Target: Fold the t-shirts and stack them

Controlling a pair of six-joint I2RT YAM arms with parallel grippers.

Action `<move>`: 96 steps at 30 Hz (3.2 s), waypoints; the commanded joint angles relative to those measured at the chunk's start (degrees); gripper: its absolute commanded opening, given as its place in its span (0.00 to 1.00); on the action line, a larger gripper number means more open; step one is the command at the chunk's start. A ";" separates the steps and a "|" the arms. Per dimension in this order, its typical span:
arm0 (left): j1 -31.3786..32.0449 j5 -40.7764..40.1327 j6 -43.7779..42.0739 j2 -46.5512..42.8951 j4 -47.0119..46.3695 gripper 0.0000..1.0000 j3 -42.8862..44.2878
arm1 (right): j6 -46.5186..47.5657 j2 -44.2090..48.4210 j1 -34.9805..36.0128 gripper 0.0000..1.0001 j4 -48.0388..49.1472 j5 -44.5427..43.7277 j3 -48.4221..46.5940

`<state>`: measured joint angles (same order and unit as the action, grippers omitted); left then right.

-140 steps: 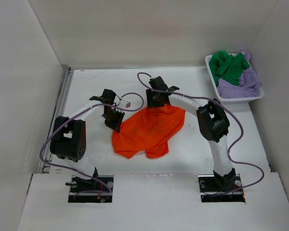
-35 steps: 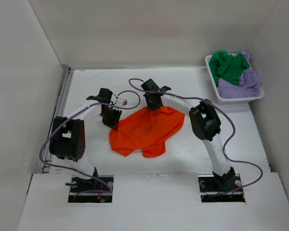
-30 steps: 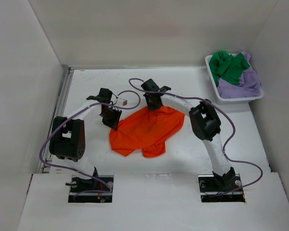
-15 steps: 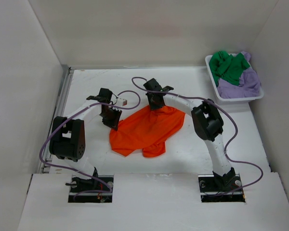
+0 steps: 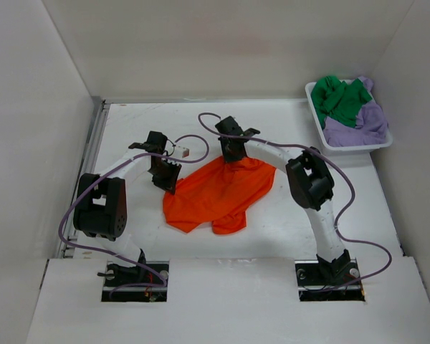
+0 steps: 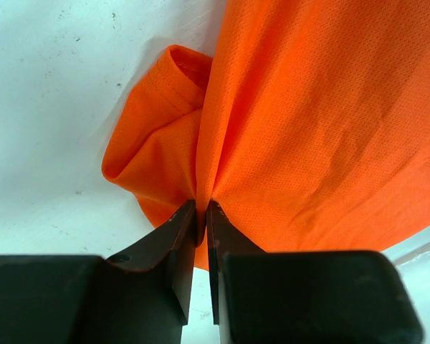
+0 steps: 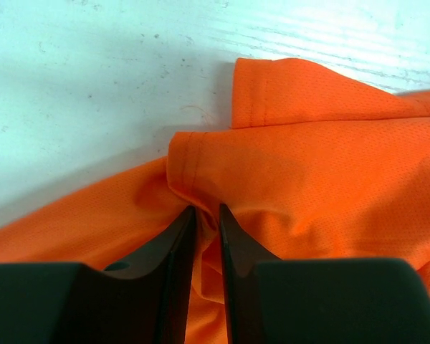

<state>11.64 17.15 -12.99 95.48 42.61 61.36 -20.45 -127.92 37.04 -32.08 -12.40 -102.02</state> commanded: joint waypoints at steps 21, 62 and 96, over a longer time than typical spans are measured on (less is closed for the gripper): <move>0.18 -0.36 -0.01 -1.97 -0.25 0.10 0.60 | -3.90 8.03 -2.37 0.31 8.52 6.08 5.60; 0.01 -0.71 -0.28 -2.23 -0.07 0.10 0.78 | -1.61 3.55 -0.52 0.25 6.06 6.69 1.73; -2.28 -4.57 -1.07 0.22 -3.06 0.04 8.48 | -1.71 9.17 -9.38 0.00 2.91 5.20 -4.56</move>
<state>10.68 14.85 -13.10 95.64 42.76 62.76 -22.79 -123.85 32.27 -28.95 -6.39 -98.37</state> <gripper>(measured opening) 0.058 0.006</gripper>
